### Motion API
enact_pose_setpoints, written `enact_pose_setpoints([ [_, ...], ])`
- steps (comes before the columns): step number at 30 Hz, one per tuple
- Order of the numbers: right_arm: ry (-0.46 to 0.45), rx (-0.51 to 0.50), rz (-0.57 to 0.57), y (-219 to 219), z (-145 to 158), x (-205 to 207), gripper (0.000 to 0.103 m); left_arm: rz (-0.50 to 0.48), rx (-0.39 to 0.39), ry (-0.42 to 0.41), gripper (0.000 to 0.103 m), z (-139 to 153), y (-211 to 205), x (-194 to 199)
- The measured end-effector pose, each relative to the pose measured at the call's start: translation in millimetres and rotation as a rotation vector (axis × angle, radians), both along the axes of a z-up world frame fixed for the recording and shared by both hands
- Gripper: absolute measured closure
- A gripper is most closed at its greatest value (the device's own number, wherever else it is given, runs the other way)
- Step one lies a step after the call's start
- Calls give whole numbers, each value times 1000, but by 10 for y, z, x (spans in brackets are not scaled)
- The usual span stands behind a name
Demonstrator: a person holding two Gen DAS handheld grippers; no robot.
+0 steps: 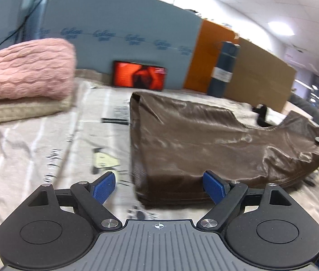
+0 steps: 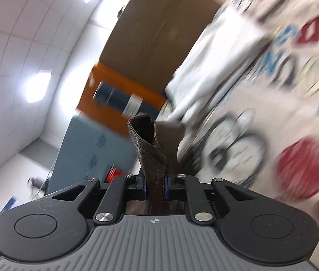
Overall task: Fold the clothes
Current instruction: 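Grasp the end of the folded jacket with the right gripper and lift it, then fold the lifted jacket end over with the right gripper and open it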
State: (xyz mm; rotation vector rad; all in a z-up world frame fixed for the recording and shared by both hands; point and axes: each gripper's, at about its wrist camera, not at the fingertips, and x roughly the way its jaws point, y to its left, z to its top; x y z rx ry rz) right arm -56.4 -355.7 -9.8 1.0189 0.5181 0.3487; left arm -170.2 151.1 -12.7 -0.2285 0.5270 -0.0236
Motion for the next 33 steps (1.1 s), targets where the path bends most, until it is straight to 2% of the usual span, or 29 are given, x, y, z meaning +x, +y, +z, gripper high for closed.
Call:
enact_pose_setpoints([
  [3, -32, -67, -76, -116, 86, -35, 91, 4, 25, -14, 16, 27, -92, 12],
  [5, -78, -68, -71, -86, 179, -35, 91, 10, 52, -3, 16, 22, -133, 49],
  [9, -185, -39, 1, 111, 389, -9, 91, 16, 134, 24, 16, 3, -228, 102],
  [15, -272, 15, 136, 580, 607, 67, 91, 22, 163, 28, 16, -41, -251, 79],
  [21, -308, -40, 278, 1308, 755, 98, 91, 22, 126, 23, 16, -49, -204, 73],
  [24, -298, -66, 350, 1682, 707, 130, 91, 22, 111, 24, 16, -57, -189, 72],
  [30, -156, -92, 485, 2219, 264, 261, 91, 21, 92, 20, 16, -65, -170, 63],
  [33, -123, -102, 542, 2359, 112, 223, 91, 22, 84, 19, 16, -66, -161, 61],
])
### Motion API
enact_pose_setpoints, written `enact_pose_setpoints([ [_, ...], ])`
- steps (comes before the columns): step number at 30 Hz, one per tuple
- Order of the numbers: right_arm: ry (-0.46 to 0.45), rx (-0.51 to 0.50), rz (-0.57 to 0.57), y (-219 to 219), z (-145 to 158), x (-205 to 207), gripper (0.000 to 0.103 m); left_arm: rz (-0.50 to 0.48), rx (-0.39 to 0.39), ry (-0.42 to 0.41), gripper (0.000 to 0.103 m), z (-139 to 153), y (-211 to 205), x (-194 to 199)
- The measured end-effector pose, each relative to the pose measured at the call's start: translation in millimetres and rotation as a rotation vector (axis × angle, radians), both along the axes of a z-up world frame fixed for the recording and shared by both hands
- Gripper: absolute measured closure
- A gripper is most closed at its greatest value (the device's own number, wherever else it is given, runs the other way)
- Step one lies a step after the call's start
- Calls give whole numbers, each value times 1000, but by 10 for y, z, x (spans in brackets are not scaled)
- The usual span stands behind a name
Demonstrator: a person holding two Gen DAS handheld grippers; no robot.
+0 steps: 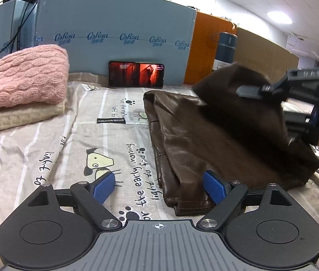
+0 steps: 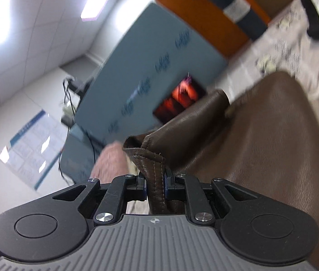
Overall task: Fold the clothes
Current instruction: 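Fold the lifted jacket end over with the right gripper and open it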
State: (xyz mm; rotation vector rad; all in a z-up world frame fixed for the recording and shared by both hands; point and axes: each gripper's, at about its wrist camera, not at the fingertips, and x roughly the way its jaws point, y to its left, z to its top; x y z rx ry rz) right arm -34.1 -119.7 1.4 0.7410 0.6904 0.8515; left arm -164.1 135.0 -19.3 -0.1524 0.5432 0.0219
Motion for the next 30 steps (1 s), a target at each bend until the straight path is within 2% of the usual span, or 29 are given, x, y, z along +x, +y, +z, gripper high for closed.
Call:
enact_pose_setpoints([
  [6, 0, 2, 97, 69, -73, -117, 90, 1, -7, -4, 16, 2, 4, -4],
  [11, 26, -22, 159, 125, -111, -144, 82, 1, -16, -13, 16, 17, 17, -8],
  [12, 34, -27, 165, 134, -127, -147, 77, 1, -19, -18, 16, 23, 23, -18],
  [13, 44, -29, 177, 143, -133, -147, 65, 4, -23, -24, 16, 32, 29, -31],
  [15, 69, -5, 201, 132, -147, -141, 48, 15, -31, -40, 16, 57, 44, -59],
  [24, 112, 91, 231, 9, -65, -114, 32, 86, -92, -161, 16, 248, 140, -146],
  [27, 110, 115, 231, -64, -9, -122, 29, 69, -132, -221, 16, 331, 114, -156],
  [30, 102, 138, 217, -157, 48, -129, 26, 28, -123, -256, 15, 412, -12, -130],
])
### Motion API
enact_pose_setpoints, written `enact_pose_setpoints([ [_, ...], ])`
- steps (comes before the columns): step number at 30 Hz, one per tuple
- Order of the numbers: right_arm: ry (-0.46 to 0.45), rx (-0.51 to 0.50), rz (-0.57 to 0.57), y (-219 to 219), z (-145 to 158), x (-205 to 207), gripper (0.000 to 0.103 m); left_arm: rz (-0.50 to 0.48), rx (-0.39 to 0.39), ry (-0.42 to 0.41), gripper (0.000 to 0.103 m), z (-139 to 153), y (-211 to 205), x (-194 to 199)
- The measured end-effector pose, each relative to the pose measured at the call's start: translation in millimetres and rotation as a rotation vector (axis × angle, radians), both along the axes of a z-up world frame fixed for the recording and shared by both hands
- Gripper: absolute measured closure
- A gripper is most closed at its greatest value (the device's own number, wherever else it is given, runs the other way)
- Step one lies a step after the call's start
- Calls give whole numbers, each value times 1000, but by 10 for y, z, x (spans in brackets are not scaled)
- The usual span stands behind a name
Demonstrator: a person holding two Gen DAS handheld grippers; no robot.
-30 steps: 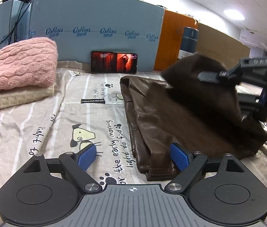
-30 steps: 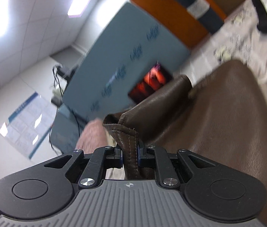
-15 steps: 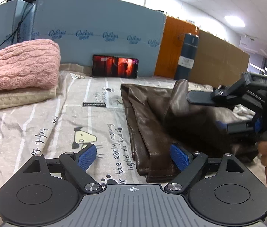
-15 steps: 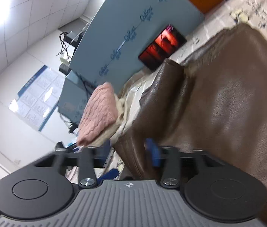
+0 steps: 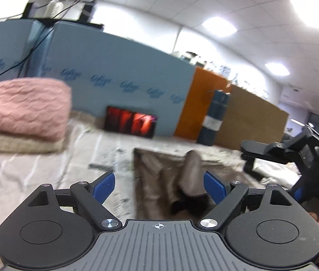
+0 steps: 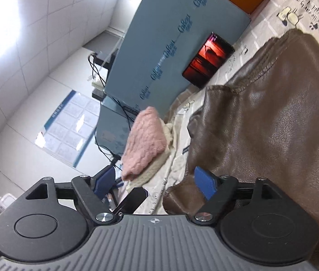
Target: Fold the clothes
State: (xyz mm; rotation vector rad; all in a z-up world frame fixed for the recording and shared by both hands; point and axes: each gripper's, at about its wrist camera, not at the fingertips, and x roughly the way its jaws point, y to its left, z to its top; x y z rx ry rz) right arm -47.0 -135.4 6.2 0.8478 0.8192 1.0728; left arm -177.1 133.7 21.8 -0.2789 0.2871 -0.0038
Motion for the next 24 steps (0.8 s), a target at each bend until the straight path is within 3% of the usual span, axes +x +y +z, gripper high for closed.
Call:
enact_pose_setpoints([
  [8, -26, -11, -90, -245, 54, 46, 22, -73, 100, 18, 14, 13, -368, 238],
  [16, -55, -31, -139, -386, 61, 68, 21, -20, 190, 249, 13, -215, -419, 467],
  [20, -59, -34, -170, -452, 64, 93, 21, -20, 151, 249, 11, -253, -361, 431],
  [24, -74, -40, -212, -553, 84, 118, 20, -15, 9, 213, 11, -169, -201, 288],
])
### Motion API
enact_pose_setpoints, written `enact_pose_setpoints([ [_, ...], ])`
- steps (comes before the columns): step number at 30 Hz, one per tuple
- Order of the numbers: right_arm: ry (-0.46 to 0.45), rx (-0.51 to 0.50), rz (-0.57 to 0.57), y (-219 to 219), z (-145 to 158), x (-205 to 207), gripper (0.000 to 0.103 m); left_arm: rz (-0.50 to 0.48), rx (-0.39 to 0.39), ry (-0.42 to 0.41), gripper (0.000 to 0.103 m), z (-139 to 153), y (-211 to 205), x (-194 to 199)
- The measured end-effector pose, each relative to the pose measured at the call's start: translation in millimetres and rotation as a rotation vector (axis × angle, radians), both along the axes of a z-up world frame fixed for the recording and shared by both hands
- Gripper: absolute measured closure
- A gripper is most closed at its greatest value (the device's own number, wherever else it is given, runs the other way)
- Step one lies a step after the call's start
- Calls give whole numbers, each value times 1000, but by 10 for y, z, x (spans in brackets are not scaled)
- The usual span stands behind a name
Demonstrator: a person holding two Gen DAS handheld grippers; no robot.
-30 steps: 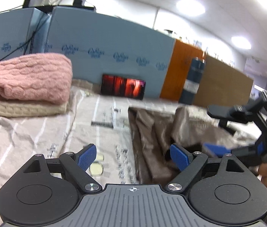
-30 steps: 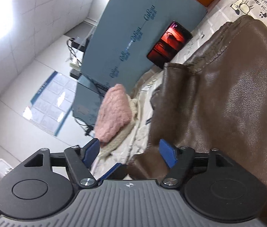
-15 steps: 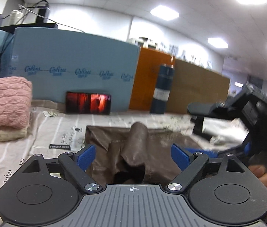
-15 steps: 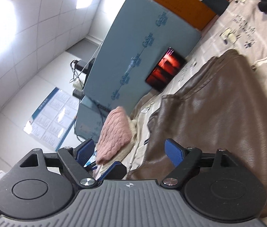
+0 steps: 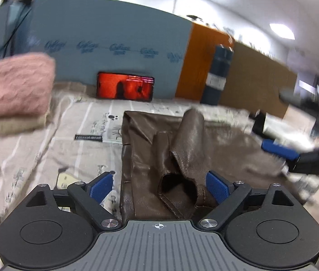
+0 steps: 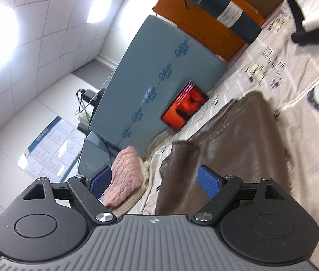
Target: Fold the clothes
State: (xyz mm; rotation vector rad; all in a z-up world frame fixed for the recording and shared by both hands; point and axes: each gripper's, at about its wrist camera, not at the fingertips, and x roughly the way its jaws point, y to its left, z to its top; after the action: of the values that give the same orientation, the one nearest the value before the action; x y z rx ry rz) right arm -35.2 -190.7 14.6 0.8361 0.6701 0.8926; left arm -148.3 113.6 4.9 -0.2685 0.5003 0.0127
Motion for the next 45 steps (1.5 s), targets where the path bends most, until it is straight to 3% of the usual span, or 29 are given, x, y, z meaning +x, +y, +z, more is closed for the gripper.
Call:
enact_pose_setpoints([
  [5, -4, -30, -63, -144, -6, 61, 20, -48, -268, 41, 11, 26, 313, -196],
  [10, -10, -93, -125, -228, -27, 111, 19, -121, -401, 99, 10, 13, 378, -346],
  [17, -1, -222, -182, -272, -74, 245, 16, -244, -401, 206, 8, -96, 95, -230],
  [22, 51, -267, -155, -236, -181, 404, 15, -238, -392, 195, 3, -165, -8, -22],
  [25, 84, -279, -133, -178, -253, 501, 15, -222, -428, 176, 0, -194, -6, 49],
  [32, 106, -266, -85, -88, -304, 659, 14, -158, -593, 71, 0, -275, 152, 64],
  [38, 112, -278, -62, 3, -293, 769, 14, -34, -518, 110, 0, -209, 124, 83],
  [45, 93, -299, -53, 74, -301, 782, 16, 85, -552, 67, 0, -260, 185, 151],
])
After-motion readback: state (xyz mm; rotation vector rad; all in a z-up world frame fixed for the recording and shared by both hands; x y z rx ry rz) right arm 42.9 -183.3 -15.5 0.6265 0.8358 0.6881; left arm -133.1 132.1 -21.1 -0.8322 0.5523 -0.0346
